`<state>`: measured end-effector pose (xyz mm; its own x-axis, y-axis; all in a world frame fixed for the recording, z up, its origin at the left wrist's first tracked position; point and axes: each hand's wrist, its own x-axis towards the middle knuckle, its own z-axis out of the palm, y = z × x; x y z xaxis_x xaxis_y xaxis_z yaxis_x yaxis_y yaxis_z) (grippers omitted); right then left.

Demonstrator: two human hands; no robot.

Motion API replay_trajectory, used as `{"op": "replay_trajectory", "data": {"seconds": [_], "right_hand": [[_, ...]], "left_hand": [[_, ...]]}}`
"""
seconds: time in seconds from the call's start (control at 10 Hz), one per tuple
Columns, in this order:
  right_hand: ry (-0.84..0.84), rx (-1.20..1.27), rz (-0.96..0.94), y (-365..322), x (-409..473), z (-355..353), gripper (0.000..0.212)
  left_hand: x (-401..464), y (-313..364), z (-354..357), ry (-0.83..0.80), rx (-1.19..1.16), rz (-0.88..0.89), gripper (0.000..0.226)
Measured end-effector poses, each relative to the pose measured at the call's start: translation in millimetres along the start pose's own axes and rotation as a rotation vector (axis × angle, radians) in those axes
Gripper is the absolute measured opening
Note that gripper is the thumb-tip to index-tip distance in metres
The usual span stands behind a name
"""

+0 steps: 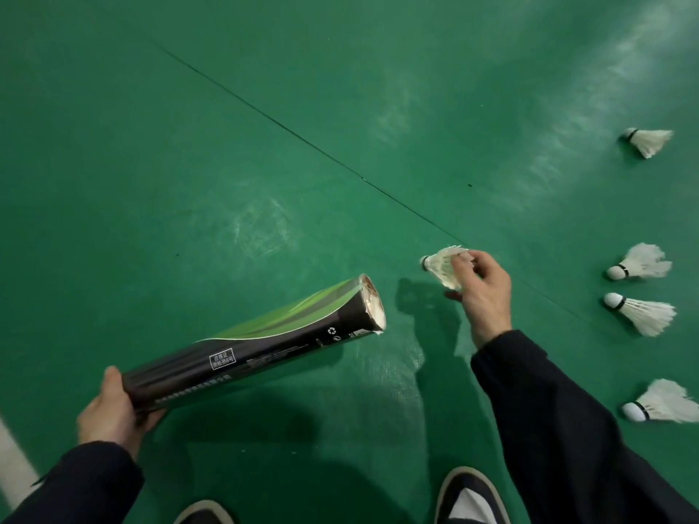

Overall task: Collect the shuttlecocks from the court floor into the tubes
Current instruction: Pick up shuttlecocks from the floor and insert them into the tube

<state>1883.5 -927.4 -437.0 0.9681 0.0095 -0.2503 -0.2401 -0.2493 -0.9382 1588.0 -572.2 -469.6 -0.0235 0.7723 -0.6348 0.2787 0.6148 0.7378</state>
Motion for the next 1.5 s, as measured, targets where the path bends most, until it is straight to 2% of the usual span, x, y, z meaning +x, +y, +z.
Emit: {"op": "replay_trajectory", "data": {"seconds": [0.1, 0.2, 0.3, 0.4, 0.5, 0.6, 0.7, 0.8, 0.9, 1.0, 1.1, 1.2, 1.3, 1.4, 1.5], "right_hand": [[-0.214, 0.349, 0.038, -26, -52, 0, 0.018], [-0.366, 0.278, 0.010, -29, -81, 11, 0.021], [-0.351, 0.168, -0.020, -28, -90, 26, 0.016], [-0.236, 0.103, -0.077, -25, -92, 33, 0.023], [-0.278, 0.138, -0.076, -25, -92, 33, 0.019], [-0.316, 0.040, -0.052, -25, -89, 29, 0.014], [-0.341, 0.108, -0.019, -26, -91, 30, 0.011], [-0.348, 0.182, 0.020, -26, -96, 35, 0.012], [-0.327, 0.196, 0.055, -24, -97, 40, 0.016], [-0.326, 0.349, 0.206, -19, -92, 41, 0.019], [-0.125, 0.598, 0.399, -11, -77, 30, 0.020], [-0.034, 0.603, 0.490, 1, -69, 17, 0.017], [-0.046, 0.571, 0.575, 19, -71, 14, 0.030], [0.034, 0.462, 0.514, 25, -75, 19, 0.031], [-0.080, 0.236, 0.333, 18, -84, 30, 0.031]], "left_hand": [[-1, -1, 3, -0.012, 0.036, 0.004, 0.032], [-4, 0, 8, -0.009, 0.055, -0.009, 0.048], [-5, -1, 6, 0.003, 0.067, -0.005, 0.061], [-2, -3, 5, -0.027, 0.046, -0.009, 0.060], [-7, 0, 2, -0.041, 0.030, -0.009, 0.060], [7, 1, -5, 0.006, 0.081, 0.105, 0.082], [90, -31, -32, 0.064, 0.150, 0.102, 0.115], [133, -47, -44, 0.136, 0.117, 0.051, 0.121], [140, -50, -43, 0.154, 0.075, 0.049, 0.125], [38, -6, -20, 0.076, 0.133, 0.073, 0.090], [2, 8, -4, 0.116, 0.076, 0.017, 0.048], [7, 6, -6, 0.108, 0.044, 0.044, 0.051], [5, 5, -7, 0.086, 0.059, 0.043, 0.057], [-6, 8, -2, 0.039, 0.091, 0.071, 0.043], [-7, 9, 2, -0.010, 0.162, 0.144, 0.050]]}}
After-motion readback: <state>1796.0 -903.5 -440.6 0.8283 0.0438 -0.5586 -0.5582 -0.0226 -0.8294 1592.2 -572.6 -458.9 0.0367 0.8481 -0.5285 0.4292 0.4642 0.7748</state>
